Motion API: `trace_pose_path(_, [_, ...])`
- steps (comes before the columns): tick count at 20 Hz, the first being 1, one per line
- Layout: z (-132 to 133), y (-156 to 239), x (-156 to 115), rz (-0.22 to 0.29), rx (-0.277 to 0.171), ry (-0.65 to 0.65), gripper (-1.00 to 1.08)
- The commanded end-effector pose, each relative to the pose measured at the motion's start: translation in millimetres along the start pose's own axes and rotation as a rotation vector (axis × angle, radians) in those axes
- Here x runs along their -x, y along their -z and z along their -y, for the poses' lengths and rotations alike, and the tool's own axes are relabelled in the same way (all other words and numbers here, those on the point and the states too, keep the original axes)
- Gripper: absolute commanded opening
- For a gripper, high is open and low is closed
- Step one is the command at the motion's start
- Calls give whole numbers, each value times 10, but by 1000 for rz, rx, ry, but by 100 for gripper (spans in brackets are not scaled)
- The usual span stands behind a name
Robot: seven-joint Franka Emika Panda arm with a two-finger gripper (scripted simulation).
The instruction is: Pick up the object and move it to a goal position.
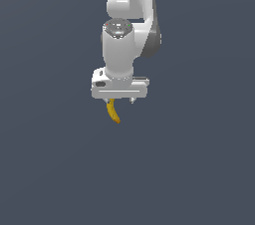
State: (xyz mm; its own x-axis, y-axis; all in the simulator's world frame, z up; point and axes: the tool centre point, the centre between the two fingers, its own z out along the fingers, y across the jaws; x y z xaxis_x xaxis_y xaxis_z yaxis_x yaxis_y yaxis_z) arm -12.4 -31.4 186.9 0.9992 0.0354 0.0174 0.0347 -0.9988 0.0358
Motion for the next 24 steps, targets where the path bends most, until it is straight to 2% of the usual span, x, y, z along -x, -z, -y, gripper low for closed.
trace_pose_path(1, [-26, -64, 34, 2, -2, 2, 100])
trace_pose_path(8, [-145, -410, 238, 7, -14, 18, 100])
trace_pose_path(16, [-324, -928, 642, 13, -30, 41, 100])
trace_pose_path(24, [-403, -1162, 874, 16, -36, 50, 100])
